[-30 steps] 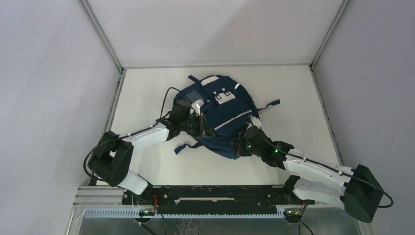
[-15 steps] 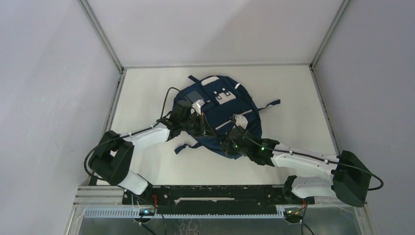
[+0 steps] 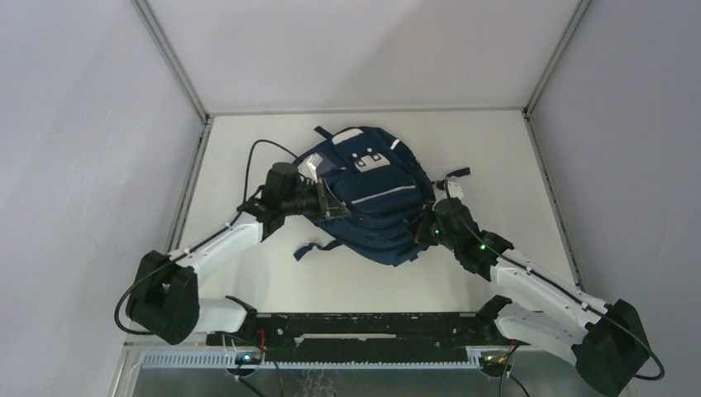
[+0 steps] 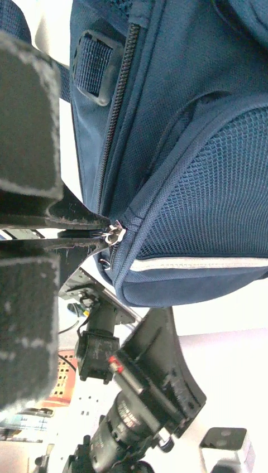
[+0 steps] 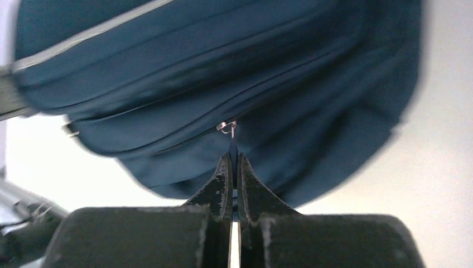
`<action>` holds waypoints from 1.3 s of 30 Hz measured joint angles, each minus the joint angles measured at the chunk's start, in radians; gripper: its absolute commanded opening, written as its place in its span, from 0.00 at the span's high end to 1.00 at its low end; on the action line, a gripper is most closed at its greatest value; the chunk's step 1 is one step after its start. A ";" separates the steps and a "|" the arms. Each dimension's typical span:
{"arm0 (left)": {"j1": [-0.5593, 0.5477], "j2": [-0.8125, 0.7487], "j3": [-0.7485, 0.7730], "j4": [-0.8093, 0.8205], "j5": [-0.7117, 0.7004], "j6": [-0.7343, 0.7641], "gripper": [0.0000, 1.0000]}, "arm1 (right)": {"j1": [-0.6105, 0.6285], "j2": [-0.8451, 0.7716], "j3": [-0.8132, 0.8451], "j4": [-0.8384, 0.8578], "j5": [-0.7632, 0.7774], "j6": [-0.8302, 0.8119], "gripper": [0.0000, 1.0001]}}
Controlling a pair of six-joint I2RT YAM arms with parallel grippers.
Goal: Pack the student bag
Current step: Zip the student bag at the center of the board.
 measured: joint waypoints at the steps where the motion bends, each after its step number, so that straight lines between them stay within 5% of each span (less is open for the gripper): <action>1: 0.010 -0.012 -0.005 -0.013 -0.002 0.007 1.00 | -0.031 0.000 -0.011 -0.002 0.004 -0.011 1.00; 16: 0.151 -0.101 -0.023 -0.158 -0.003 0.079 1.00 | -0.143 0.124 -0.043 0.063 -0.060 -0.094 1.00; 21: 0.189 -0.061 -0.019 -0.165 -0.014 0.086 1.00 | -0.097 0.129 -0.043 0.087 -0.081 -0.114 1.00; 22: 0.196 -0.042 -0.012 -0.170 -0.017 0.086 0.98 | -0.072 0.128 -0.043 0.086 -0.071 -0.114 1.00; 25: 0.225 0.028 0.030 -0.208 -0.037 0.096 0.61 | 0.025 0.128 -0.042 0.090 -0.030 -0.098 1.00; 27: 0.243 0.051 0.078 -0.250 -0.071 0.116 0.50 | 0.094 0.129 -0.039 0.092 -0.020 -0.082 1.00; 33: 0.238 0.002 0.210 -0.352 -0.235 0.202 0.46 | 0.254 0.196 0.007 0.105 0.005 -0.014 1.00; 39: 0.112 -0.230 0.139 -0.399 -0.338 0.150 0.44 | 0.253 0.214 0.013 0.124 0.005 0.016 1.00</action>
